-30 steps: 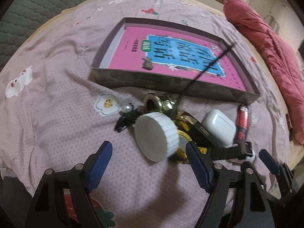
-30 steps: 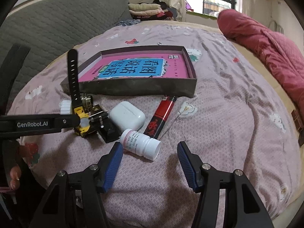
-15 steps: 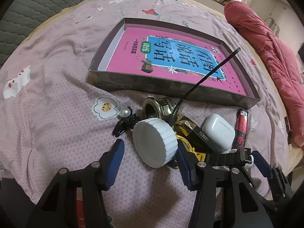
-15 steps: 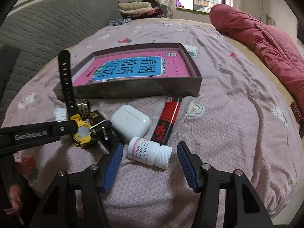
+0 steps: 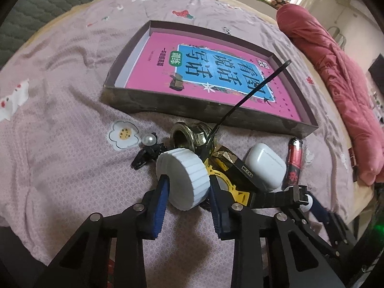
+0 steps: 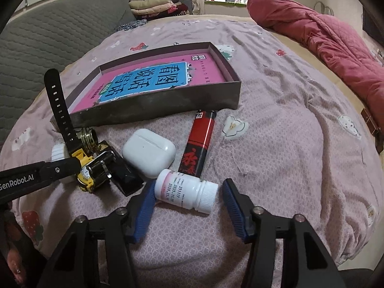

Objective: Organize rigid objects
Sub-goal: 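Close the left tool on the white round lid while the right tool grasps the white pill bottle, then lift the lid with the left tool while the right tool carries the bottle toward the tray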

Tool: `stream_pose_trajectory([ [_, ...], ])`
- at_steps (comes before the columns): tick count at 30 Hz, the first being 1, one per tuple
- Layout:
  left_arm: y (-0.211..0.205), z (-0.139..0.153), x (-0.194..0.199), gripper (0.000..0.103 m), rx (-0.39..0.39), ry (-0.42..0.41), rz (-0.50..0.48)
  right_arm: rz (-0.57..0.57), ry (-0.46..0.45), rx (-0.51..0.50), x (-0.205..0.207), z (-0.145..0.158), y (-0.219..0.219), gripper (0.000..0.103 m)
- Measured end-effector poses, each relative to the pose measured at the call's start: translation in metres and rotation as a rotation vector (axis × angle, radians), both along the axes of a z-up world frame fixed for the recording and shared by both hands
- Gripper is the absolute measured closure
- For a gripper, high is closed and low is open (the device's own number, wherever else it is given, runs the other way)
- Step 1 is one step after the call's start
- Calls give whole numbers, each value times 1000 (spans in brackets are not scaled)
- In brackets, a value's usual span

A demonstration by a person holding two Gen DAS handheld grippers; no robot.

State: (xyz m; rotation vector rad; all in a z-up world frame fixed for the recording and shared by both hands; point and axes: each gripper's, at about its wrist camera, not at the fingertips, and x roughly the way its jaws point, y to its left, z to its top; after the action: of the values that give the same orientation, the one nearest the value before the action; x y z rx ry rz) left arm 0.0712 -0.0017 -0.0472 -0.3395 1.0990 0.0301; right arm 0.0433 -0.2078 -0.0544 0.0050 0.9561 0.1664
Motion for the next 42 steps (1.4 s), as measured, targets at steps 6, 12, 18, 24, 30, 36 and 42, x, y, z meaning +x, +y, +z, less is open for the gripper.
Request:
stream_pose_trajectory([
  [6,2,-1,-3,72,-32,4,-6,-2,11,47,0,2,-8,52],
  [12,-1,5,-8,79,-48,-35,-35,9,-34,65,-3,13,-11,52],
  [18,-1,8,-8,82,-53,-52,-46,25,-84,63,-3,23,-10,52],
  [24,4,15,-10,86,-57,-85,-50,17,-89,60,-2,25,-13,52],
  [30,7,15,-9,89,-68,-86,-58,12,-92,63,0,26,-16,52],
  [36,7,11,-9,89,-92,-89,-54,18,-95,62,-1,26,-15,52],
  [42,5,11,-4,90,-88,-97,-67,19,-89,70,-1,25,-16,52],
])
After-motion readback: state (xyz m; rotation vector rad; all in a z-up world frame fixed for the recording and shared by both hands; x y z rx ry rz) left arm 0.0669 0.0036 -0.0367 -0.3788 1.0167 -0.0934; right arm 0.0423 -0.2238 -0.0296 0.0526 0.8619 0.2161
